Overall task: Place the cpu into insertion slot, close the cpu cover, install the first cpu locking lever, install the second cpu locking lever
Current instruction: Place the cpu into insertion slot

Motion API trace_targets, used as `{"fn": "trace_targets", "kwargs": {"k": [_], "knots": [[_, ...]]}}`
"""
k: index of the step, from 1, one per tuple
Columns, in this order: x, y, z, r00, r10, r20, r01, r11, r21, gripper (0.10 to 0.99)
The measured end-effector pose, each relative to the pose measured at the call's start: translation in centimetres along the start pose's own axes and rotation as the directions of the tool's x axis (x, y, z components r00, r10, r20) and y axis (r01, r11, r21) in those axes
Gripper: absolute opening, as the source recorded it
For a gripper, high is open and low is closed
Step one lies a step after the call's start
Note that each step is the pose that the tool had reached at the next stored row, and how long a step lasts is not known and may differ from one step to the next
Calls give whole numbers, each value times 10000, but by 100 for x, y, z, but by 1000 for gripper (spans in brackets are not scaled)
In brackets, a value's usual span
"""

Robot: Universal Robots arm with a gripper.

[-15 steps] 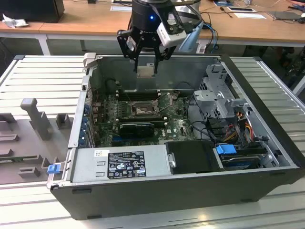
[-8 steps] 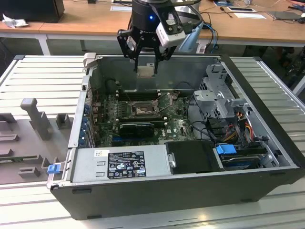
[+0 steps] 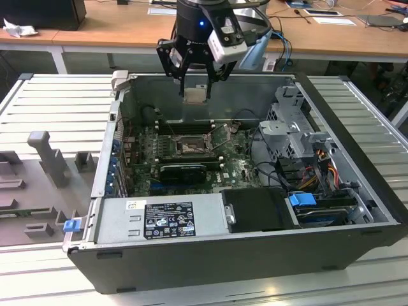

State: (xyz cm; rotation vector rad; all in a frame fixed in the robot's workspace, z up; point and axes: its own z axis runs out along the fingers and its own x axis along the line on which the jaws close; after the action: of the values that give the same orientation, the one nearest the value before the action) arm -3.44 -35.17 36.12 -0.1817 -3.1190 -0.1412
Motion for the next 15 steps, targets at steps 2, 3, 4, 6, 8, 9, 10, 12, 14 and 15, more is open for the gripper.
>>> {"fn": "trace_targets", "kwargs": {"k": [2, 3, 4, 6, 8, 9, 10, 12, 14, 15], "knots": [[0, 0, 0, 10000, 33, 3, -33, 10000, -1, 529], [0, 0, 0, 10000, 52, 5, -52, 10000, -2, 529], [0, 0, 0, 10000, 69, 6, -69, 10000, -2, 529], [0, 0, 0, 9999, 135, 12, -135, 9999, -3, 529], [0, 0, 0, 9996, 268, 24, -268, 9996, -6, 529], [0, 0, 0, 9994, 332, 30, -332, 9994, -7, 529], [0, 0, 0, 9992, 406, 36, -406, 9992, -9, 529], [0, 0, 0, 9986, 534, 48, -534, 9986, -12, 529], [0, 0, 0, 9966, 826, 73, -826, 9966, -20, 529], [0, 0, 1, 9961, 884, 78, -884, 9961, -21, 529]]}}
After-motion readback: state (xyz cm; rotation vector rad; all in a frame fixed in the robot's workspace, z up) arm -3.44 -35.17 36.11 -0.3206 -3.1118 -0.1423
